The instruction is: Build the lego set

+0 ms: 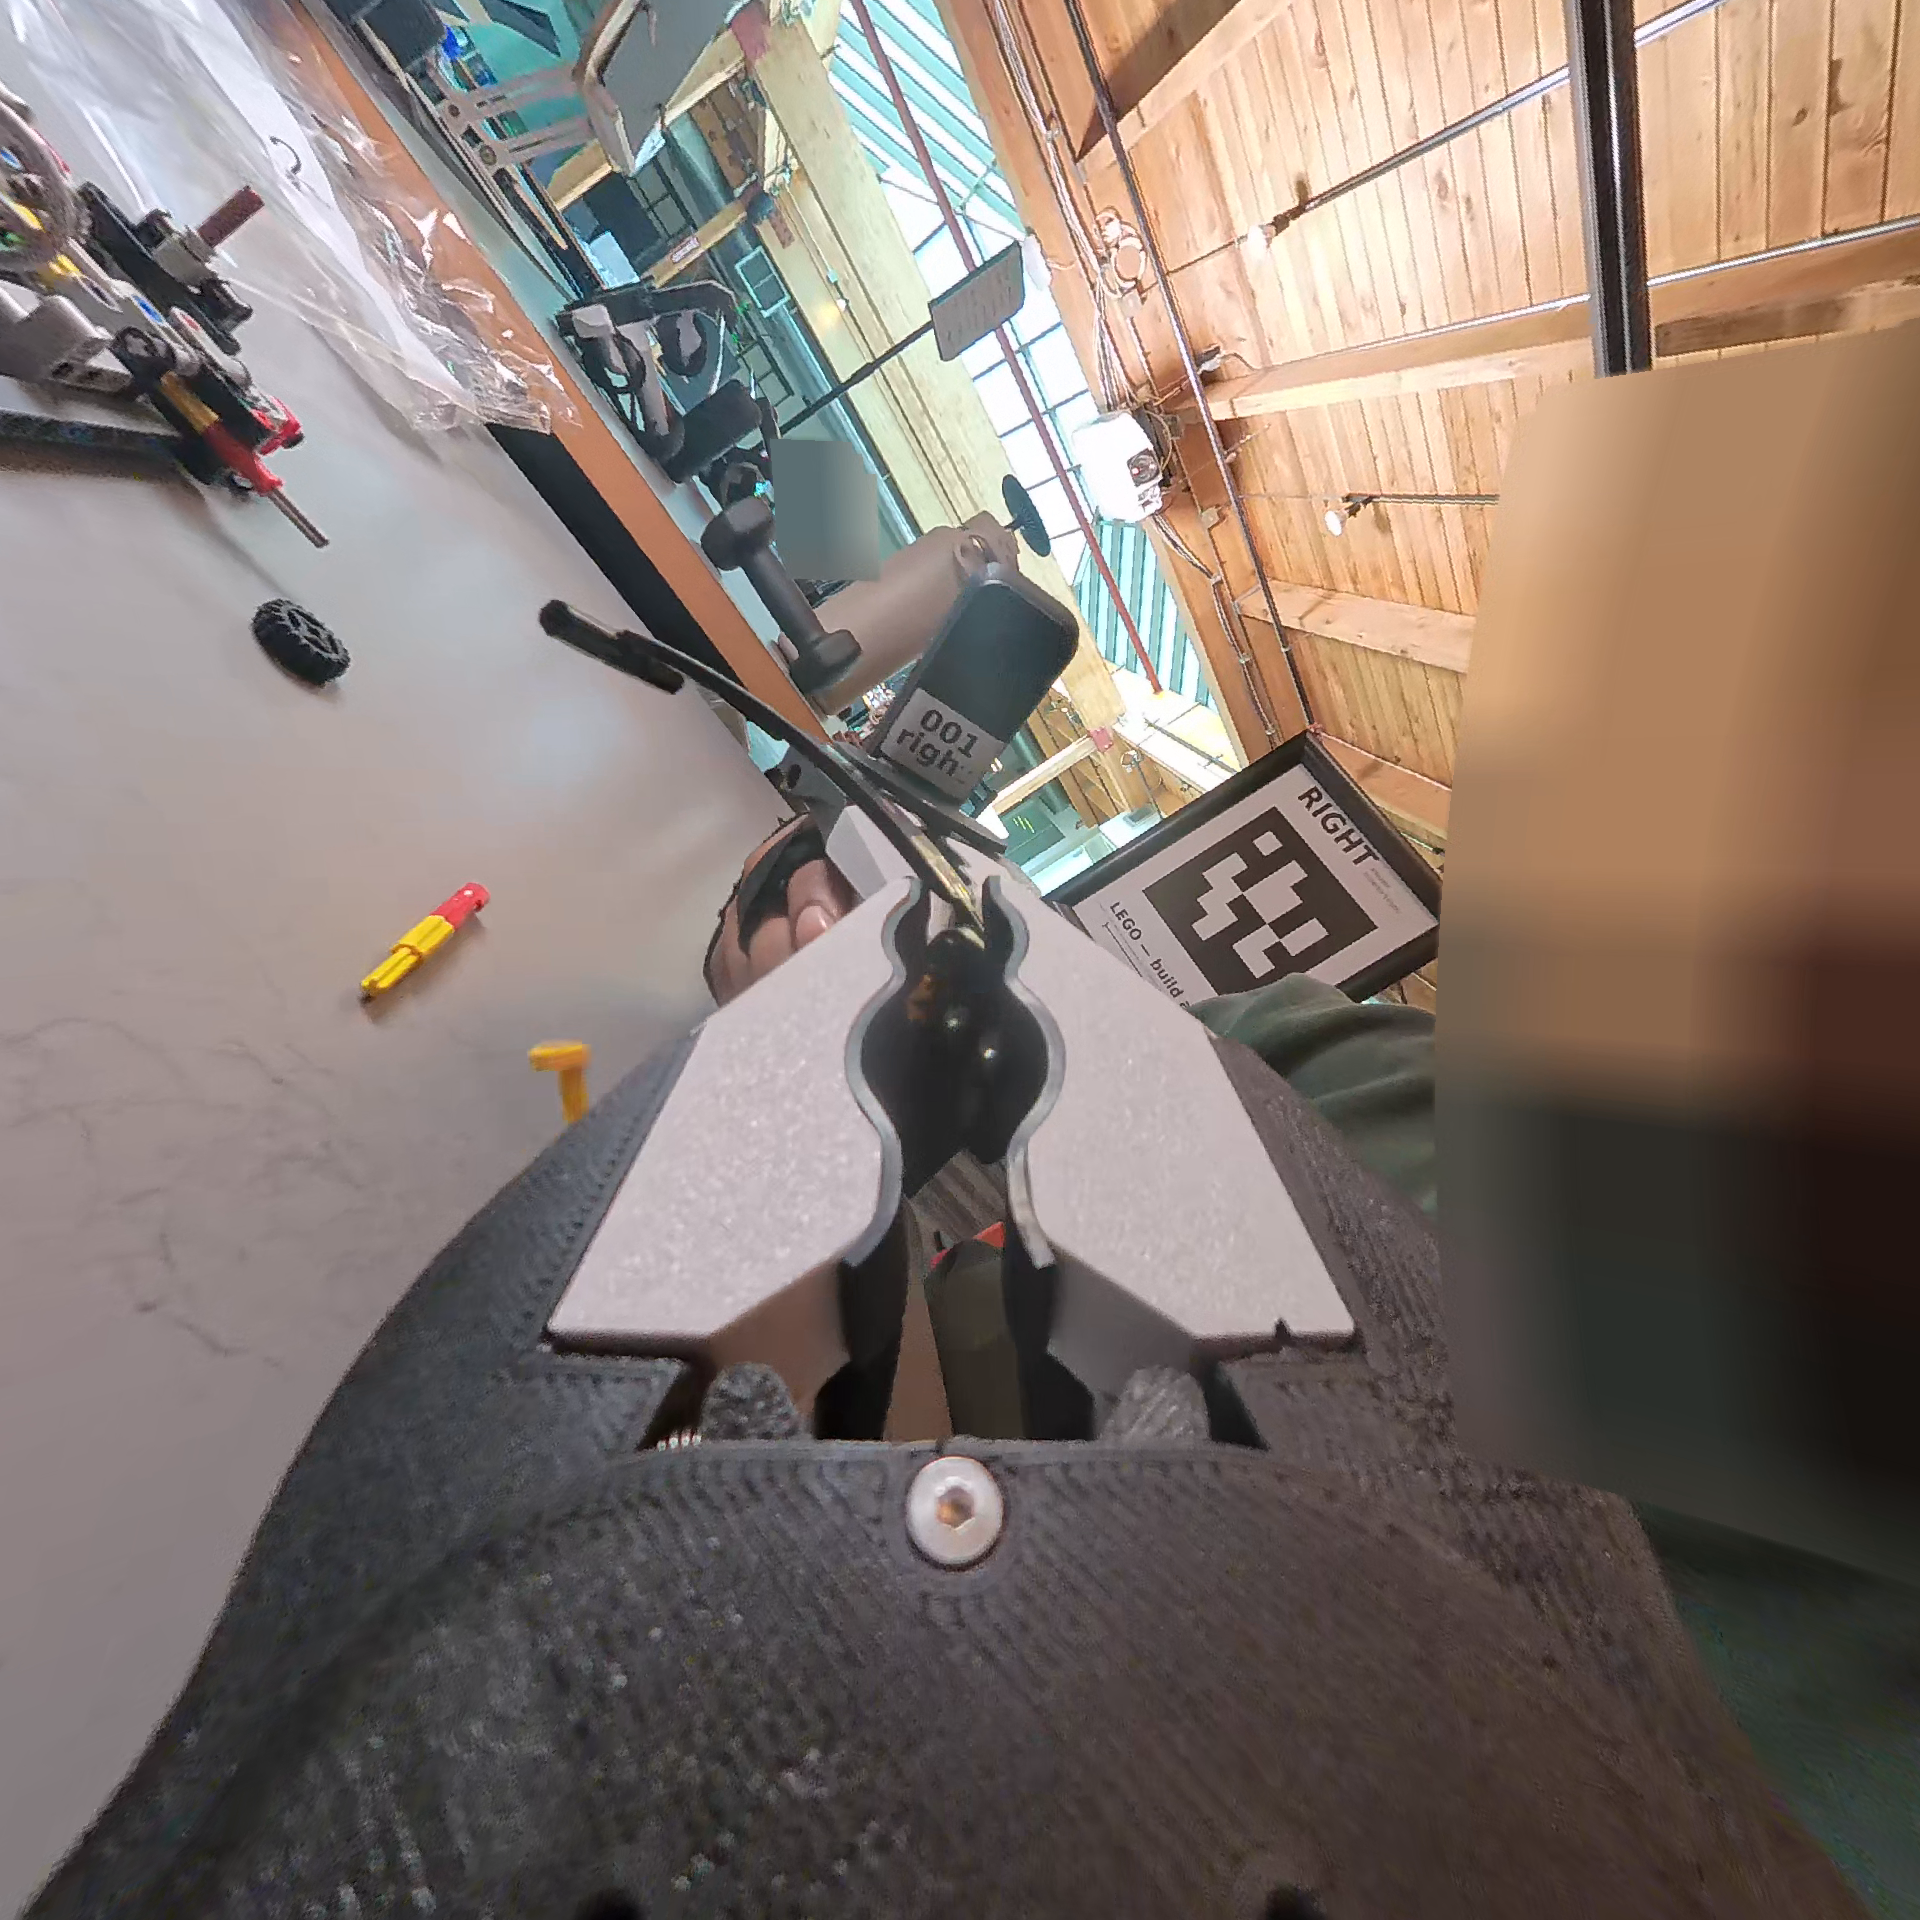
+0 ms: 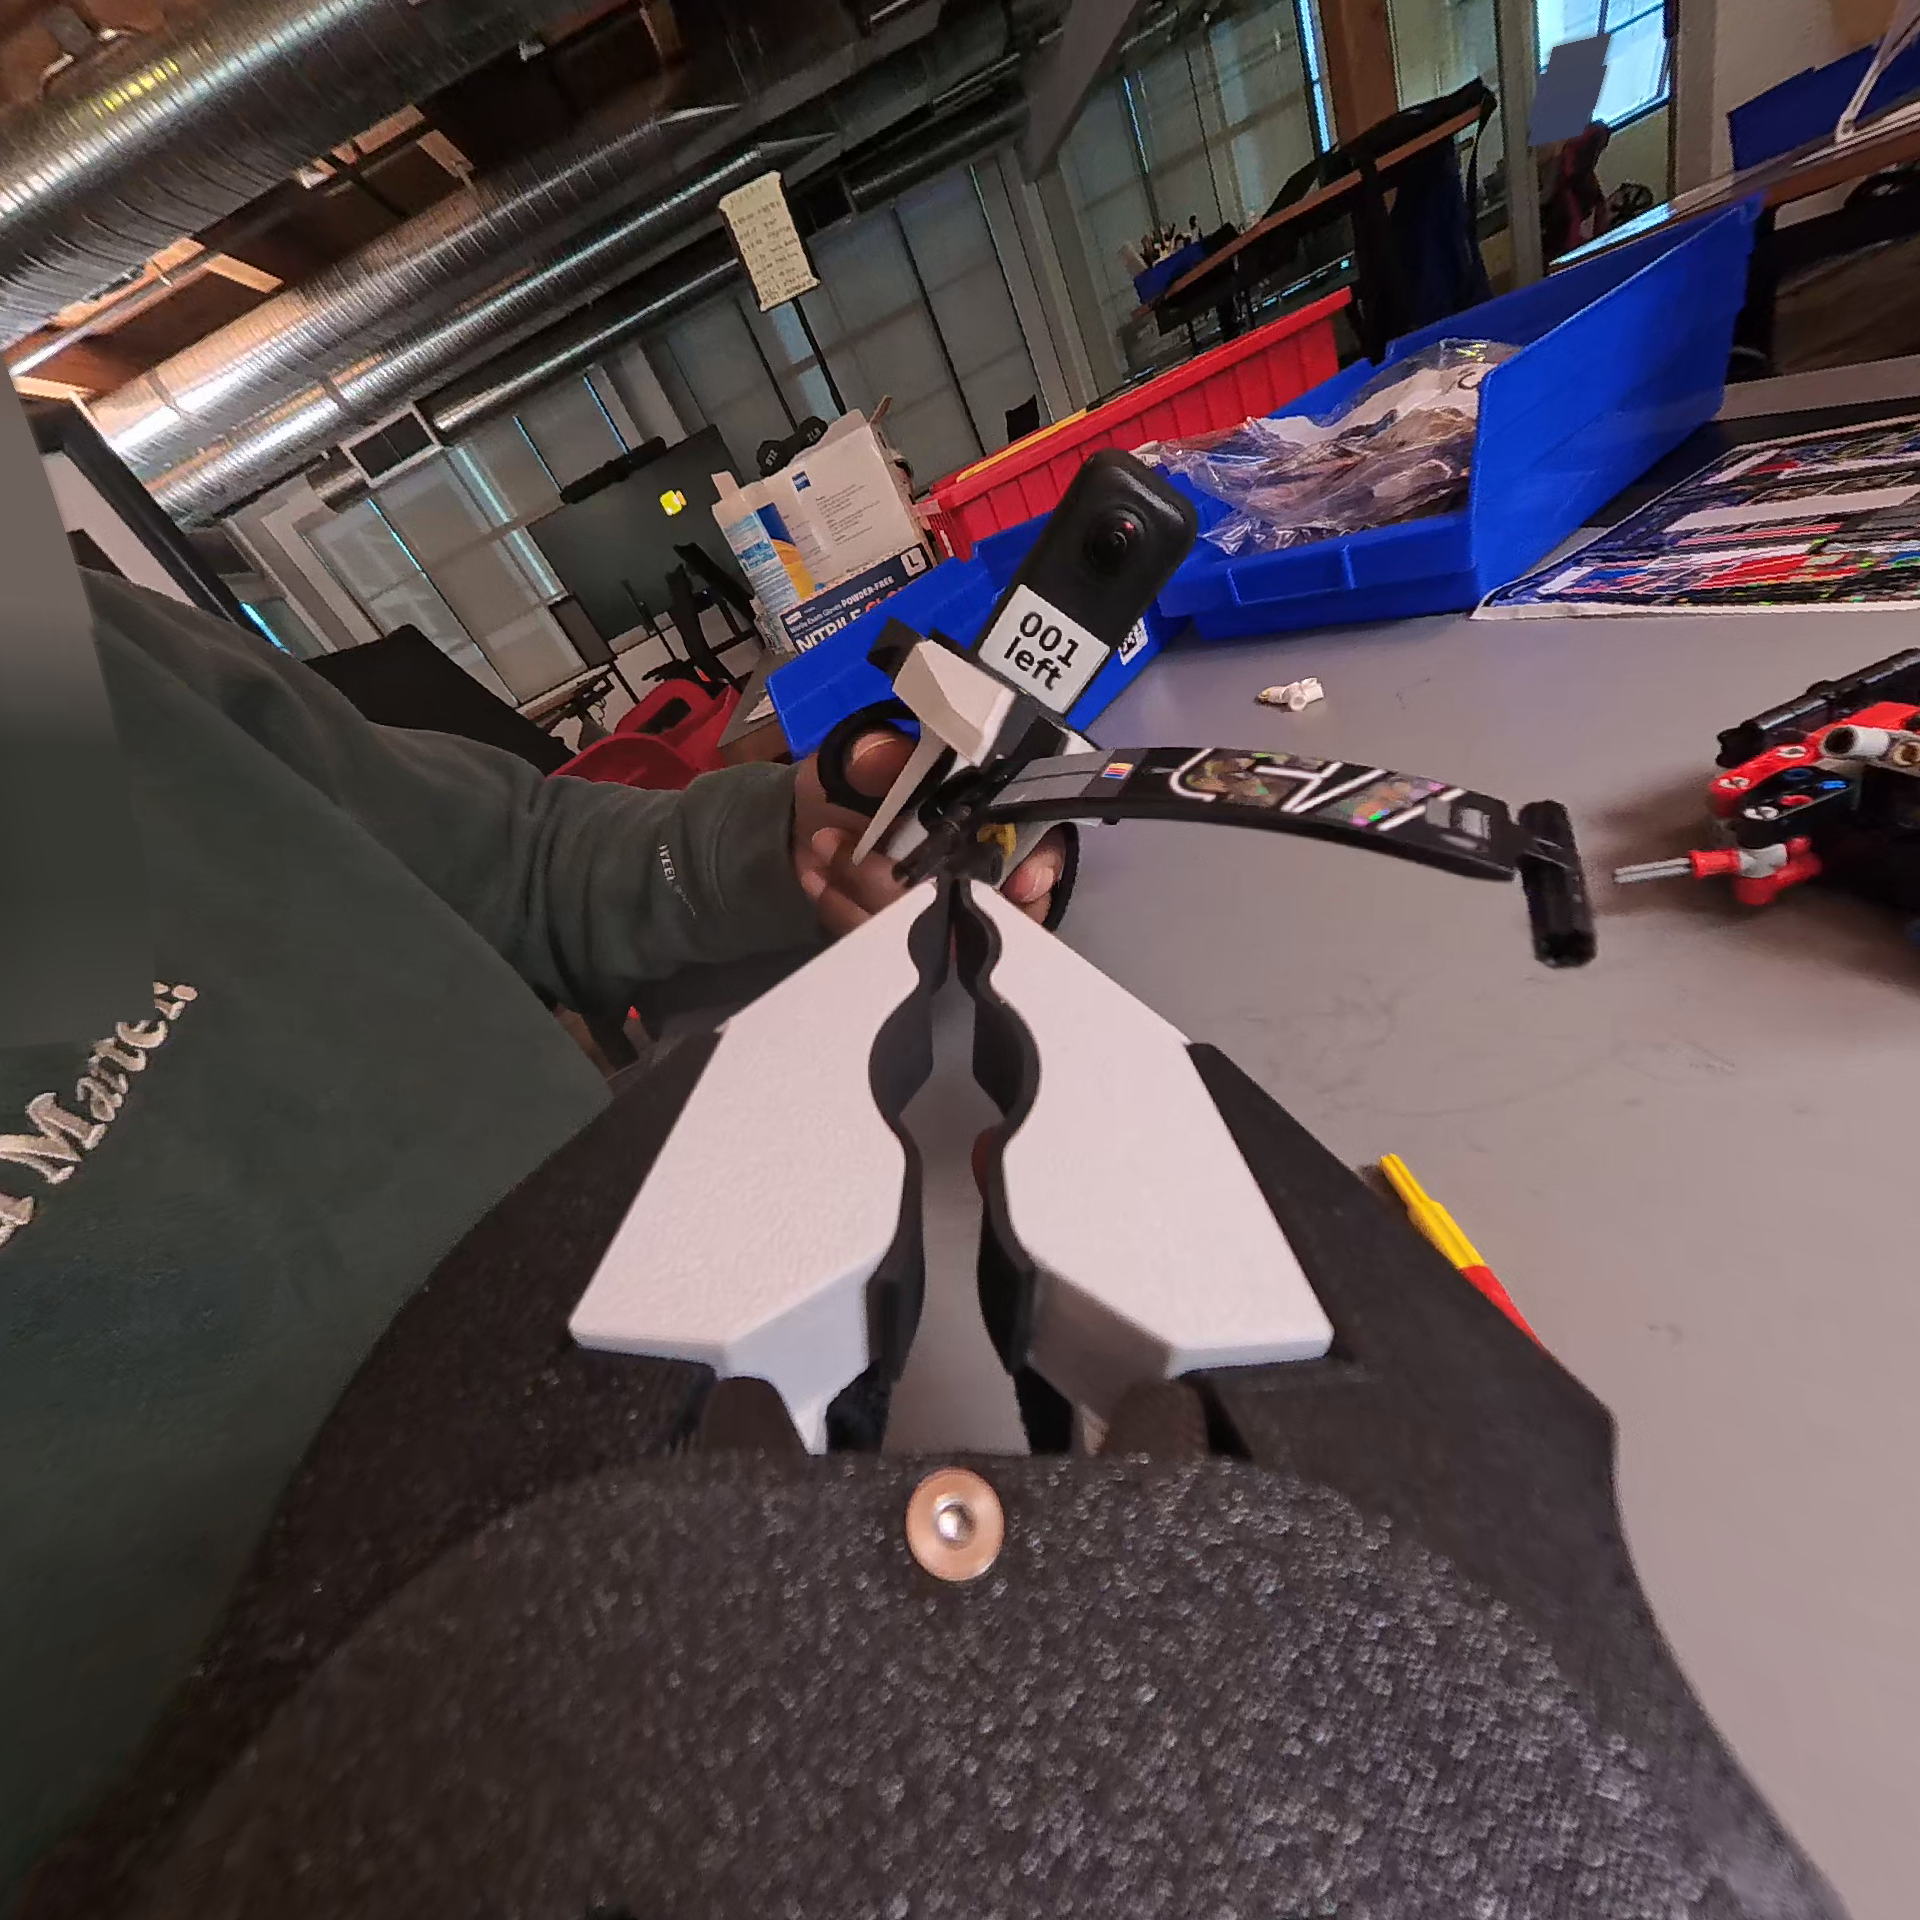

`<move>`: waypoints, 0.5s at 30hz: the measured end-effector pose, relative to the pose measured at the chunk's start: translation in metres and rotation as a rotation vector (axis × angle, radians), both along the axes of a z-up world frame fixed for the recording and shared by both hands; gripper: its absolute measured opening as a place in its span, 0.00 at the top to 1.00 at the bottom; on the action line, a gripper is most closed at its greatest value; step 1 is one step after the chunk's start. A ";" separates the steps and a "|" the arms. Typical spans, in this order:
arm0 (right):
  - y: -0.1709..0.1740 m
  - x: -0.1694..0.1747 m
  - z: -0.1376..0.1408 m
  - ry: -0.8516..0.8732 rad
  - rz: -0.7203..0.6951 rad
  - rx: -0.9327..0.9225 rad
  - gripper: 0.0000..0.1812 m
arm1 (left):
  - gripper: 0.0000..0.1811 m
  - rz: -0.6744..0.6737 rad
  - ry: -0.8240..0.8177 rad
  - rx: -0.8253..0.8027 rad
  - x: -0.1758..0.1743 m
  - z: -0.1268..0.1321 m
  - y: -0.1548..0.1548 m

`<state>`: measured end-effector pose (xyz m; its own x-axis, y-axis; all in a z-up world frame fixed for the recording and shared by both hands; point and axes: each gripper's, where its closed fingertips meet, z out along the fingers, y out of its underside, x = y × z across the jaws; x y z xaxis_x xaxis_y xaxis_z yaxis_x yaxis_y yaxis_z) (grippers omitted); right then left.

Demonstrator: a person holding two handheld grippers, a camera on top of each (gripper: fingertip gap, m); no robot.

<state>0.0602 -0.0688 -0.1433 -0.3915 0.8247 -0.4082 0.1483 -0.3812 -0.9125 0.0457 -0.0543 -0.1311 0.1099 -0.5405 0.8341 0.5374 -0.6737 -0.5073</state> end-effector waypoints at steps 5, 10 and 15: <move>0.014 -0.001 -0.014 -0.072 -0.064 0.103 1.00 | 0.96 0.097 0.106 -0.013 -0.018 -0.012 0.010; 0.032 -0.005 -0.041 -0.233 -0.131 0.243 0.97 | 0.96 0.205 0.329 -0.052 -0.039 -0.039 0.020; 0.043 -0.015 -0.066 -0.398 -0.131 0.424 0.97 | 0.97 0.325 0.699 -0.080 -0.073 -0.072 0.027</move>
